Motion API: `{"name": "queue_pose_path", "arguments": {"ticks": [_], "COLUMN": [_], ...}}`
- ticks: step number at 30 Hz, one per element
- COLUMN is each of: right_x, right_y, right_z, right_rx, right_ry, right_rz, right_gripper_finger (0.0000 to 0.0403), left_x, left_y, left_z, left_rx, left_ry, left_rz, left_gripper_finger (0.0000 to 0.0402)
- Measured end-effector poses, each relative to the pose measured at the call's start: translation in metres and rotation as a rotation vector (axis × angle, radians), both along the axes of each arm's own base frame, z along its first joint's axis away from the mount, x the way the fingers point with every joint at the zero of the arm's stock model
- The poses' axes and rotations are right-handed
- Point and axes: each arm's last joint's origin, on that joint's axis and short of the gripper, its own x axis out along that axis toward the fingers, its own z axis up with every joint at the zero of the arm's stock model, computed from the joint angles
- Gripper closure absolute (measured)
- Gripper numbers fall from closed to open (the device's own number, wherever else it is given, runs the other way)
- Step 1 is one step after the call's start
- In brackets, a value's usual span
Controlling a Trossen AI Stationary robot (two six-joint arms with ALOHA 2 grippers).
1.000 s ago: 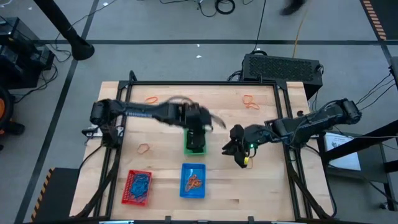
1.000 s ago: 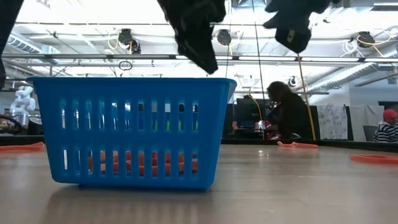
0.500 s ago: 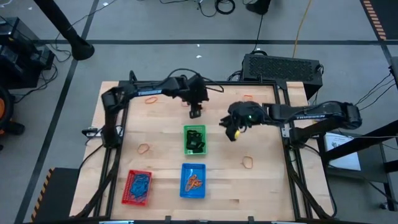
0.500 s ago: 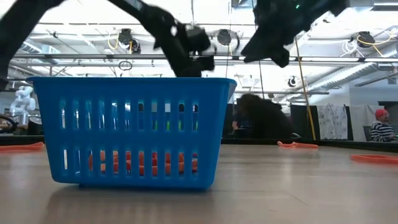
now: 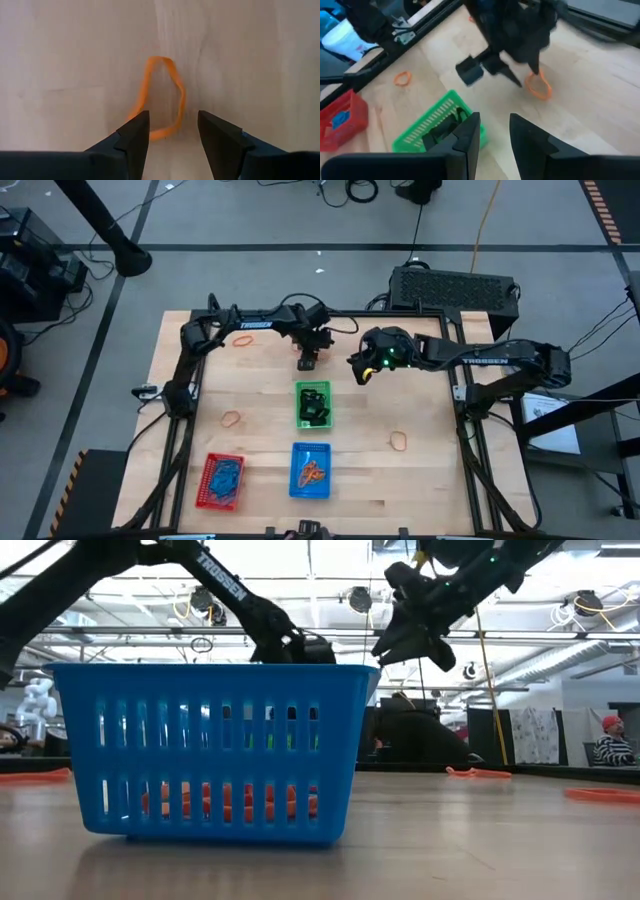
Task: Sort rubber bands into baskets
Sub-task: Put the orange rubberband into the blue bin
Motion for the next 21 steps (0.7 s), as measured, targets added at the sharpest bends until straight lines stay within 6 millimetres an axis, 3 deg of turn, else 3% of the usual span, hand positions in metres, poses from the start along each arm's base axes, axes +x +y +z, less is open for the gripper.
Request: {"name": "queue_pose_path", "arguments": {"ticks": [3,11,21], "right_x": [0.0034,0.0049,0.0070], "right_y": [-0.0043,-0.0078,-0.0083], "right_z": [-0.0041,-0.0063,-0.0030], "right_rx": [0.010,0.035,0.016], "right_ry": [-0.002,-0.009,-0.045], "right_rz": [-0.009,0.013,0.019], "right_gripper_finger": [0.0305,0.0305,0.0305], "left_x": [0.0003,0.0043,0.0068], "left_y": [0.0012,-0.0020,-0.0025], "left_z": [-0.0130,-0.0077,-0.0066], "left_rx": [-0.002,0.039,0.174], "left_ry": [0.043,0.052,0.068], "left_rz": [-0.002,-0.006,-0.219], "left_gripper_finger": [0.0226,0.0226,0.0226]}}
